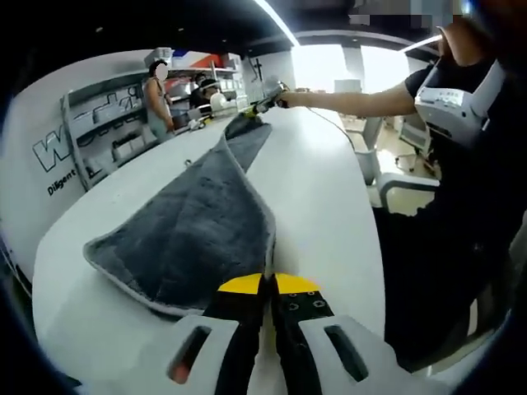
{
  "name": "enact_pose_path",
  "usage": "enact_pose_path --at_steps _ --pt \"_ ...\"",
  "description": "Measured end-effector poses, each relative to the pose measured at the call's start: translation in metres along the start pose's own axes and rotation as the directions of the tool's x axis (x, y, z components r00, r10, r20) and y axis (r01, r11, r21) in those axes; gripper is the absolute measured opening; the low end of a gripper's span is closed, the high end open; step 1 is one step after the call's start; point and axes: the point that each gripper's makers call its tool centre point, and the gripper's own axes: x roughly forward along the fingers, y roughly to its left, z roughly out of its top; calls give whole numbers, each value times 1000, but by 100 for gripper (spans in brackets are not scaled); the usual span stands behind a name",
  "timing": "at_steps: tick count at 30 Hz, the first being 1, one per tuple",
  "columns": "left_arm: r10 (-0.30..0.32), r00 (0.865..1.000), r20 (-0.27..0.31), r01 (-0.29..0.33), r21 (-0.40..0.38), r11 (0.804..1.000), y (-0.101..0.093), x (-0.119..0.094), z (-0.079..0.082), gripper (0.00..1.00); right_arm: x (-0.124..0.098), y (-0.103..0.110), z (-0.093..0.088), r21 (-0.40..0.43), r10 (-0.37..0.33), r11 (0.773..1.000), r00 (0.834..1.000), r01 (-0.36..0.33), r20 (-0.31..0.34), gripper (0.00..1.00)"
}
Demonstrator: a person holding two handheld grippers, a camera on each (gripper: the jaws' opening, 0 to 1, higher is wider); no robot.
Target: Open the folded towel by lifting each exposed corner and separating the folded layers until the towel lies flat within the target outline without major curled edges
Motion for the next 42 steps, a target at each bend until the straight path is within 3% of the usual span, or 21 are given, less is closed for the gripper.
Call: enact_pose_path --at_steps 7,14,18,42 --pt "71 997 28 -71 -27 997 13 -13 1 3 -34 -2 -9 15 1 1000 999 -2 39 2" --pt "113 993 43 -111 -43 993 17 -23 1 3 -66 -5 -30 51 -7 999 999 5 39 2" --pt "130 991 45 -128 -45 991 15 -29 0 3 -79 -3 -38 87 0 996 999 -4 45 2" --pt "169 981 97 -164 -65 984 -8 -55 8 3 -137 2 -84 83 7 997 1000 -6 -17 4"
